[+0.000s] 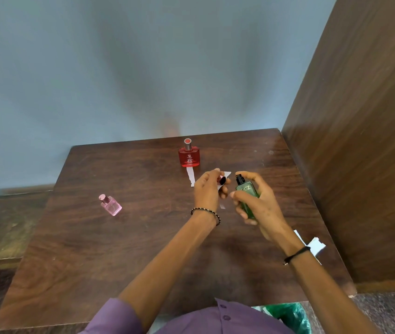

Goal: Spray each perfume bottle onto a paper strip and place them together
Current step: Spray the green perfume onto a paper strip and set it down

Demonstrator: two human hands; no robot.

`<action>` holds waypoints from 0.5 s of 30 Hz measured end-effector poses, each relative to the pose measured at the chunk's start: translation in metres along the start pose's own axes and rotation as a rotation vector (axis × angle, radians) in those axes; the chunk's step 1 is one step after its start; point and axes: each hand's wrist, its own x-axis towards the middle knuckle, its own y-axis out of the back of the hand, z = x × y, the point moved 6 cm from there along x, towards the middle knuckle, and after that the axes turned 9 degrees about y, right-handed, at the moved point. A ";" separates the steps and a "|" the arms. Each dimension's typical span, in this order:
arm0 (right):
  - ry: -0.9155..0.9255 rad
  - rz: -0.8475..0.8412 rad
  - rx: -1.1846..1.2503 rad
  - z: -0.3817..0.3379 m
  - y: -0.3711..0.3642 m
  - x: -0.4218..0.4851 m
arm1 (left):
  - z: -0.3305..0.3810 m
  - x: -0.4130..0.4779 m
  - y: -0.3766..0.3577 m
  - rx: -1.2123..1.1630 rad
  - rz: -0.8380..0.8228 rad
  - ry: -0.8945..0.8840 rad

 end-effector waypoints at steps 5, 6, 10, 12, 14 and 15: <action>-0.020 -0.043 0.171 0.002 -0.002 0.000 | 0.003 -0.005 -0.006 0.169 -0.110 -0.050; -0.020 -0.049 0.188 0.002 -0.002 0.000 | 0.004 -0.006 -0.006 0.186 -0.130 -0.055; -0.041 -0.056 0.222 0.001 -0.001 0.000 | 0.011 -0.009 -0.007 0.305 -0.236 -0.143; -0.056 -0.075 0.237 0.001 -0.001 0.000 | 0.013 -0.012 -0.009 0.371 -0.297 -0.180; -0.072 -0.097 0.249 0.002 -0.001 0.000 | 0.015 -0.013 -0.010 0.417 -0.343 -0.191; -0.082 -0.102 0.256 0.003 -0.001 0.000 | 0.016 -0.013 -0.010 0.432 -0.361 -0.193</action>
